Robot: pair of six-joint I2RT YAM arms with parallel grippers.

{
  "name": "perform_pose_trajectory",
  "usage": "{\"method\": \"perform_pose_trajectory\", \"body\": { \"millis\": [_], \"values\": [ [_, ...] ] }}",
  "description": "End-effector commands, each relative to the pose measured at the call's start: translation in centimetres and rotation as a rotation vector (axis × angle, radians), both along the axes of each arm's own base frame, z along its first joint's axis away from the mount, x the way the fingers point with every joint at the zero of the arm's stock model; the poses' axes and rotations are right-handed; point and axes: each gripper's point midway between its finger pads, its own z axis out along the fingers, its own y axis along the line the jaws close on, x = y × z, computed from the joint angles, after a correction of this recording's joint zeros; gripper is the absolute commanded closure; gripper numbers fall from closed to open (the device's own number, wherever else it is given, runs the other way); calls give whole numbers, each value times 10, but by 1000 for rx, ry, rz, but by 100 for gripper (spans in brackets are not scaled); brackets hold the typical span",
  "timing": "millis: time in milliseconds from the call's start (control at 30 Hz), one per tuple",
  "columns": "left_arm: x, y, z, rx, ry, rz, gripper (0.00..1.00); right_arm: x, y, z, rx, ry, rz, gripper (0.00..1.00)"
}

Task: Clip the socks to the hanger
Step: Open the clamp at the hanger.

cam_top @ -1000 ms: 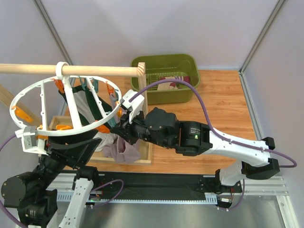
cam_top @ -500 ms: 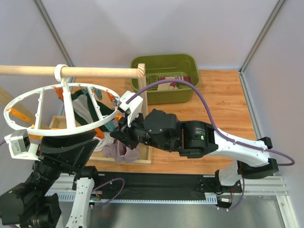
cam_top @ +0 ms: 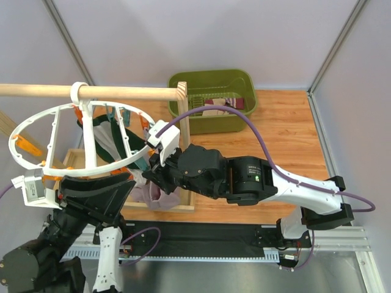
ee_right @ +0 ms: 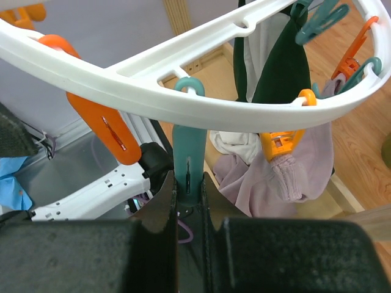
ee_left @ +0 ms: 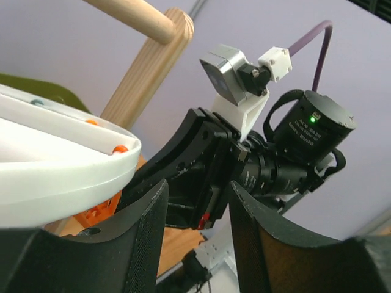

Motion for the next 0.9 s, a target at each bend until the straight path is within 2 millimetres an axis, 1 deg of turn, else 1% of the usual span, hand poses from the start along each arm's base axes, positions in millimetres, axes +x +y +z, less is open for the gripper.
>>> {"method": "perform_pose_trajectory", "body": {
  "millis": [0,33,67,133,167,233,267,300,400,433,467,567,600,633,667,700,767,867],
  "values": [
    [11,4,-13,34,108,-80,49,0,-19,13,6,-22,4,100],
    [10,8,-15,37,119,-109,49,1,-20,13,7,-20,-2,100],
    [16,10,-24,69,141,-119,49,2,-19,10,0,-20,0,100],
    [16,12,-32,93,165,-178,48,4,-18,7,-8,-20,-2,100],
    [25,12,-45,124,202,-188,48,5,-17,6,-9,-18,-4,100],
    [28,9,-57,146,233,-241,48,7,-15,3,-10,-9,-4,100],
    [32,10,-66,173,246,-242,48,9,-14,2,-11,-5,-4,100],
    [31,10,-69,192,244,-252,48,10,-13,1,-13,-5,-7,100],
    [43,21,-81,261,254,-179,47,14,-10,-4,-18,1,-10,100],
    [44,20,-82,262,244,-187,47,15,-9,-6,-22,3,-9,100],
    [46,18,-88,272,254,-195,47,16,-7,-9,-25,8,0,100],
    [51,26,-92,305,245,-142,47,19,-5,-11,-15,27,1,100],
    [57,34,-93,331,233,-87,47,21,-3,-12,-16,34,1,100],
    [58,39,-95,343,238,-52,46,22,-2,-13,-18,41,-1,100],
    [60,47,-89,349,217,-5,46,22,-1,-13,-12,52,-1,100],
    [68,57,-88,360,211,70,47,22,1,-14,-12,55,-1,100],
    [73,59,-85,334,164,97,47,21,2,-13,-6,67,0,100],
    [83,53,-82,236,108,101,47,21,1,-10,0,83,-8,100]
  ]
}}
